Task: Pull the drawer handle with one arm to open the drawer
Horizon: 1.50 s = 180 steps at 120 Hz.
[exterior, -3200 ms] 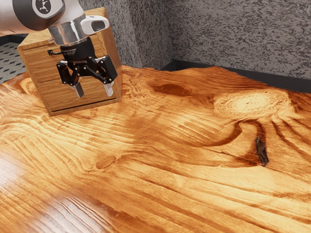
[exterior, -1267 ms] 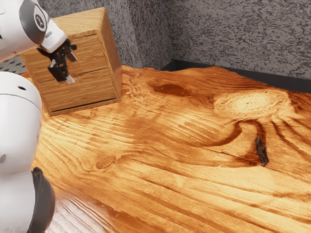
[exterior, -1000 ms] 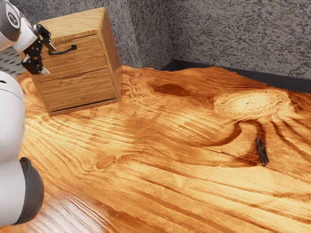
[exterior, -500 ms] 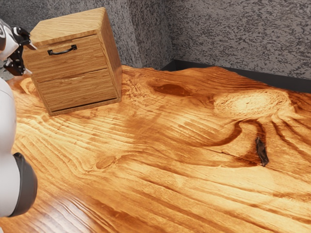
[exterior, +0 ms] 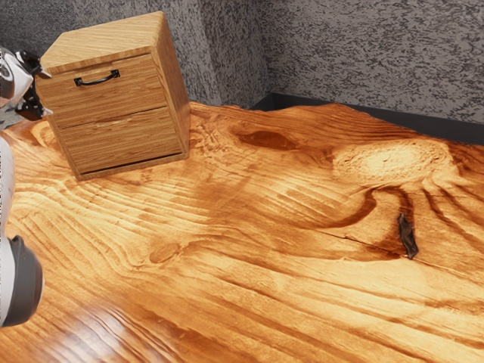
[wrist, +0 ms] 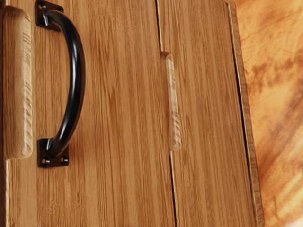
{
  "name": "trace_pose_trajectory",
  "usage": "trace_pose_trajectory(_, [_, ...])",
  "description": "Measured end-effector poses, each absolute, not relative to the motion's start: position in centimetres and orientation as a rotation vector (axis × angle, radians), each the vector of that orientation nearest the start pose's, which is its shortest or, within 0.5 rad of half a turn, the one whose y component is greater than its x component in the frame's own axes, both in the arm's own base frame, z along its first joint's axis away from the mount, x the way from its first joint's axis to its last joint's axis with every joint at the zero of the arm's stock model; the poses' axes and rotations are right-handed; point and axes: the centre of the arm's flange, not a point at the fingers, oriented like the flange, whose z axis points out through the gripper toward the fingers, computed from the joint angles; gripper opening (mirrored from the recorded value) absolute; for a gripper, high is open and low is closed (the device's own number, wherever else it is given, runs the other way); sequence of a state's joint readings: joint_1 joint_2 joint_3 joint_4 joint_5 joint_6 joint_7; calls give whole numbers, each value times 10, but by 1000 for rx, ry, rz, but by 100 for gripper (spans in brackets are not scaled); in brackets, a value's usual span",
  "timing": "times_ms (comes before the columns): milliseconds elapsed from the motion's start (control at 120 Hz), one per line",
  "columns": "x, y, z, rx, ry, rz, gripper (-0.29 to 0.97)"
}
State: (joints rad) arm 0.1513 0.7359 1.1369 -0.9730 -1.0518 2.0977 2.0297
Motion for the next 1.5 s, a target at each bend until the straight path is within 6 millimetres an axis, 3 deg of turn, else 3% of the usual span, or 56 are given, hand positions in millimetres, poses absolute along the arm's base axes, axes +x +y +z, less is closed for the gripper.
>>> trace_pose_trajectory(200, [560, 506, 648, -2154, 1024, -541, 68])
trace_pose_trajectory(425, [601, 475, 638, -2152, 1045, -646, 68])
trace_pose_trajectory(608, [619, 462, 637, -2137, 1045, -684, 68])
trace_pose_trajectory(1500, [628, 475, 606, -2189, 952, -727, 68])
